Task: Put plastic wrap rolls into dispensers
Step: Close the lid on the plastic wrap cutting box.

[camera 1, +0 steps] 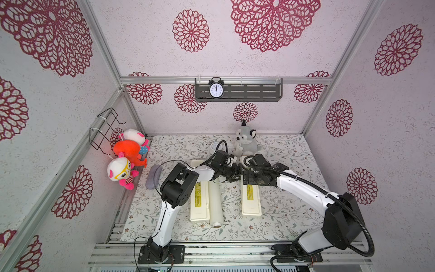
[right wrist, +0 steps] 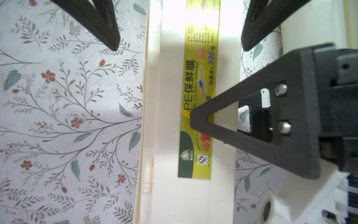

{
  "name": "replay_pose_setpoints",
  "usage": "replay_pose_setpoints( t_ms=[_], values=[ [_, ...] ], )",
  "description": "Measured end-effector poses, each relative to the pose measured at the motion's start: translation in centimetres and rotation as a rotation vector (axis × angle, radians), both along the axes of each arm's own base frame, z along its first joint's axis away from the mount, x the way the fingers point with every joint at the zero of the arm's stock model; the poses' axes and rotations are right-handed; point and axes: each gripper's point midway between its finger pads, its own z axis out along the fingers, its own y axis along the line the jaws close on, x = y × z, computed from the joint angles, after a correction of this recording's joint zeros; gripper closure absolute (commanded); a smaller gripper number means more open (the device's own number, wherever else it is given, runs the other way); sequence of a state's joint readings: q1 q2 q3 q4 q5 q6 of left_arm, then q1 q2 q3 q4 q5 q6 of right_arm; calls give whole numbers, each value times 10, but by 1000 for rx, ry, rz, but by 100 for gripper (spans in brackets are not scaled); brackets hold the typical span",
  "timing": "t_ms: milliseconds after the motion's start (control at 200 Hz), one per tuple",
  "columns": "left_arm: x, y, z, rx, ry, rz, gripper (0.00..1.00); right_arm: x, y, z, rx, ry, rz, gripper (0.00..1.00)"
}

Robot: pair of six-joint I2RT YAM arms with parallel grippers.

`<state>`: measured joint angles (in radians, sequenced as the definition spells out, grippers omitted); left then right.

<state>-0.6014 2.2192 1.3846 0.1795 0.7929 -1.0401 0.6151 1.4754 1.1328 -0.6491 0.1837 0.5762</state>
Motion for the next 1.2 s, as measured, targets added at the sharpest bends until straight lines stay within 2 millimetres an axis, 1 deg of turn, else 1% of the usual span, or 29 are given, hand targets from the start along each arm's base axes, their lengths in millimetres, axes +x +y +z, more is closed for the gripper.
replay_pose_setpoints(
  t_ms=[115,220,295,375,500,580,746,956,1076,1196],
  values=[
    [0,0,-1,-1,10,5,16,-10,-7,7,51,11,14,1],
    [1,-1,-1,-7,22,14,15,-30,-16,3,125,51,28,1],
    [3,-1,-1,-11,33,24,15,-47,-19,-4,175,87,39,1],
    [5,-3,-3,-20,43,36,14,-65,-15,-16,237,132,63,1],
    [6,-4,-3,-34,54,45,13,-82,-7,-35,306,191,75,1],
    [6,-6,-2,-38,57,49,10,-85,-4,-41,328,201,75,1],
    [6,-8,-3,-31,56,55,4,-80,0,-41,354,177,70,4],
    [3,-6,-1,-10,55,54,0,-77,-7,-41,373,153,42,5],
    [0,-1,5,12,49,53,1,-77,-13,-44,375,149,23,6],
    [-5,5,20,10,32,55,1,-76,-13,-45,393,151,22,8]
  ],
)
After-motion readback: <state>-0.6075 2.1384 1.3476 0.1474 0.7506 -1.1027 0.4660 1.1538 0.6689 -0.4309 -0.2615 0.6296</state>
